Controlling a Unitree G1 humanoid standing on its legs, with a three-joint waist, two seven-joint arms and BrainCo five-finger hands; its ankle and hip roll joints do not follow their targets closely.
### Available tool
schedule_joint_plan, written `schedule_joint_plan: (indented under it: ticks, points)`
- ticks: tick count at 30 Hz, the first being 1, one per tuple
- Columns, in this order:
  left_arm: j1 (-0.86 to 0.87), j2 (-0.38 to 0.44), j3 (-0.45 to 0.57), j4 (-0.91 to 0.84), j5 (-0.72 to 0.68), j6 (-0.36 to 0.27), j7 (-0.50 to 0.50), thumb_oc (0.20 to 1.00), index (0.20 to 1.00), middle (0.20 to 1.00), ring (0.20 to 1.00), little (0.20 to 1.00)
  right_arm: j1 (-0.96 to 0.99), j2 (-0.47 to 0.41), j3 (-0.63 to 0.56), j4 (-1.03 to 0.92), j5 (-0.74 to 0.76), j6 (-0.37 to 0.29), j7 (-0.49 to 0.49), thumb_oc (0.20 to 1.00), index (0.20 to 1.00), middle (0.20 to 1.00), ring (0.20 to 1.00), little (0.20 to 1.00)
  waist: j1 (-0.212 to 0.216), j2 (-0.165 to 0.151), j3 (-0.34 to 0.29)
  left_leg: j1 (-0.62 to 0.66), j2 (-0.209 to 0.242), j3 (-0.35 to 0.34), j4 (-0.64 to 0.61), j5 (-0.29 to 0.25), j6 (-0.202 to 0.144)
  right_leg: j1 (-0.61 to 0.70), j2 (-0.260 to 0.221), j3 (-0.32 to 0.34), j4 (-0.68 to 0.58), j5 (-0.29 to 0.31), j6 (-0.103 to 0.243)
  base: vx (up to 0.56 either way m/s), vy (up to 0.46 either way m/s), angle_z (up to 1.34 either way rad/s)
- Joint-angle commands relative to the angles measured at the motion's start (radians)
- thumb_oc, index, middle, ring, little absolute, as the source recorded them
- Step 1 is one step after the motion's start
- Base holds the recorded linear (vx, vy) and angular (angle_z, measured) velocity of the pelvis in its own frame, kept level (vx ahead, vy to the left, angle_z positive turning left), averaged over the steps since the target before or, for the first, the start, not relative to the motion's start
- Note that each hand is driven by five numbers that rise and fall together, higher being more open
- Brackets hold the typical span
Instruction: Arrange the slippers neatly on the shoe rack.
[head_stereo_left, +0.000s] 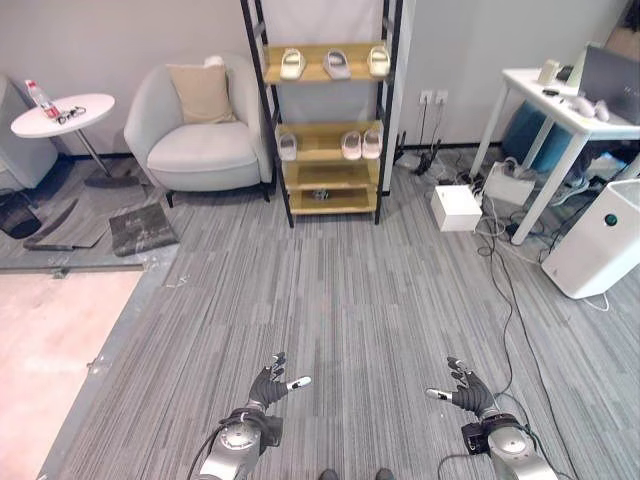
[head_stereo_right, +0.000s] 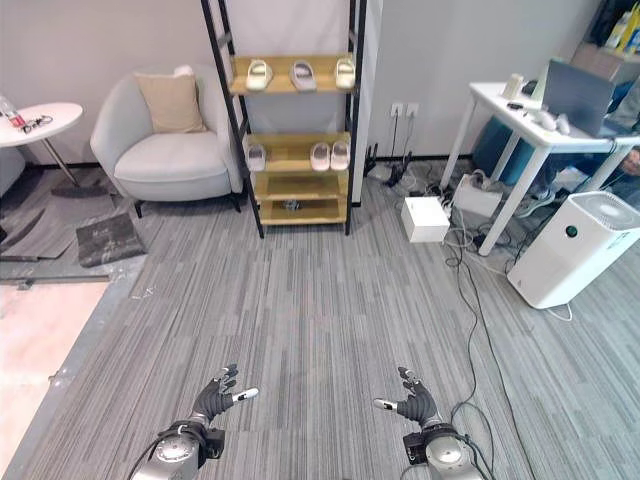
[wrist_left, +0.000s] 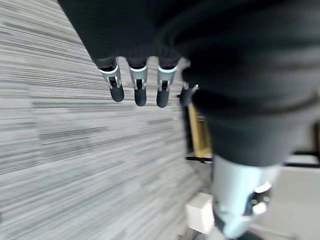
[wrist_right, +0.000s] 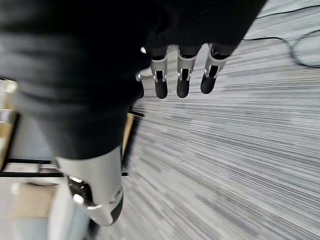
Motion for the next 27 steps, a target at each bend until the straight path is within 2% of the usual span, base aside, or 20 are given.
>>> schedule_joint_plan:
  ticks: [1,27]
  points:
    - [-0.063,-0.013,0.003,0.025,0.056,-0.024,0.02,1.0,1.0,1.0,1.0,1.0,-0.031,-0.009,-0.026,-0.031,-0.027,-0.034,-0.031,1.0,1.0,1.0,1.0,1.0,0.003,-0.037,-0.005,0.033,-0.009,-0.098,-0.005,-0.077,-0.027,0.037,-0.04,0.028,0.002,-0.104,0.077,0.0,0.0,0.0]
    - [-0.013,-0.011,-0.006,-0.023,-0.005,-0.027,0.009,1.0,1.0,1.0,1.0,1.0,0.009,0.014,-0.022,-0.025,0.026,-0.039,-0.023,1.0,1.0,1.0,1.0,1.0,-0.008,-0.026,-0.001,0.038,-0.007,-0.098,-0.007,-0.077,-0.03,0.043,-0.041,0.023,0.002,-0.108,0.076,0.0,-0.001,0.0]
